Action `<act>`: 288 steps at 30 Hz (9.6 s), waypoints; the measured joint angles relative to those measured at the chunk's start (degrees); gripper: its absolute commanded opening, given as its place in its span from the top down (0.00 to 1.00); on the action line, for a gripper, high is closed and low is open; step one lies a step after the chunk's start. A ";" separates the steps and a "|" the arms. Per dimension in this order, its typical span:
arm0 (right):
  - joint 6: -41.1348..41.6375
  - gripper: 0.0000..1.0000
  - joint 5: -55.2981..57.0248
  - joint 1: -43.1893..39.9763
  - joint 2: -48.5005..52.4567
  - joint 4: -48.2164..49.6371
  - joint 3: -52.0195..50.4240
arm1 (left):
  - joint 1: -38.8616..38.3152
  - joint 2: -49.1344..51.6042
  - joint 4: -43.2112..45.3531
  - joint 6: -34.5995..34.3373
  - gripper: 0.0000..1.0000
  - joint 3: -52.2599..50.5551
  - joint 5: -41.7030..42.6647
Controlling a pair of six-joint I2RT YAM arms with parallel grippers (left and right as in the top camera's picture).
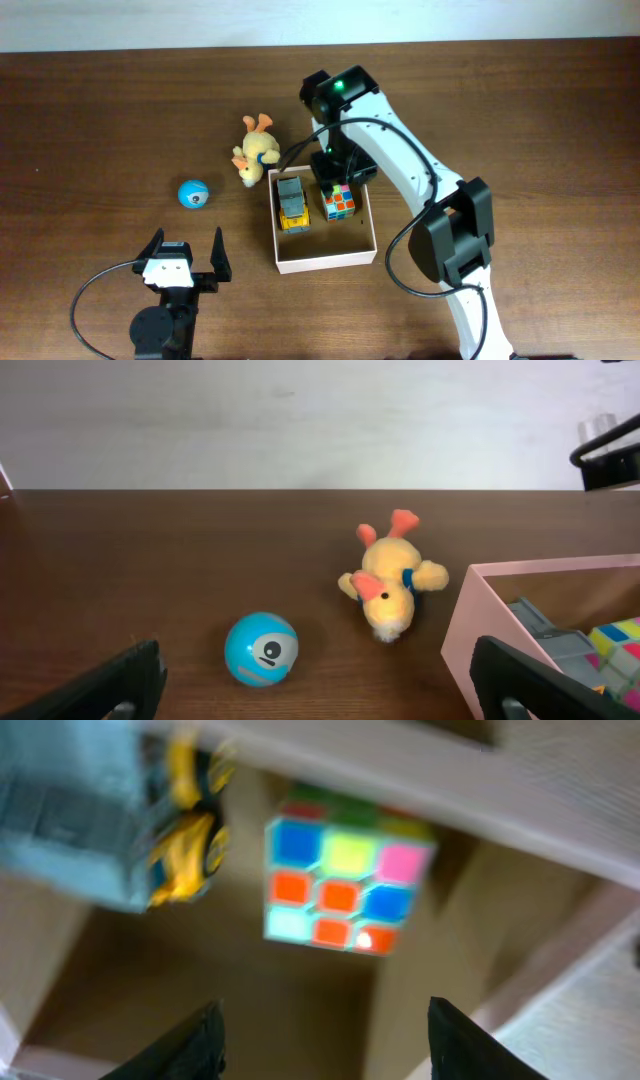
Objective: Pack container
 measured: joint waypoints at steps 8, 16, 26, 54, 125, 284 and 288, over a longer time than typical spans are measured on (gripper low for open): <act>-5.68 0.63 -1.20 6.69 0.00 2.08 0.00 | 0.00 0.00 -0.02 0.02 0.01 0.00 0.00; -6.80 0.73 -0.28 7.72 -0.02 6.27 -1.29 | 0.00 0.00 -0.02 0.00 0.01 0.00 0.00; -7.21 0.72 0.07 7.61 -0.31 12.81 -11.19 | 0.00 0.00 -0.02 0.00 0.01 0.00 0.00; -8.96 0.81 4.76 7.61 -0.57 15.85 -12.15 | 0.00 0.00 -0.02 0.00 0.01 0.00 0.00; -4.39 0.08 11.37 -25.31 -1.64 -2.82 12.09 | 0.00 0.00 -0.02 0.00 0.01 0.00 0.00; -1.60 0.48 11.21 -26.60 -22.80 31.65 -36.26 | -0.02 0.00 -0.02 0.00 0.01 0.00 0.02; -2.45 0.48 10.88 -25.88 -22.80 27.96 -30.71 | 0.00 0.00 -0.02 0.00 0.01 0.00 0.02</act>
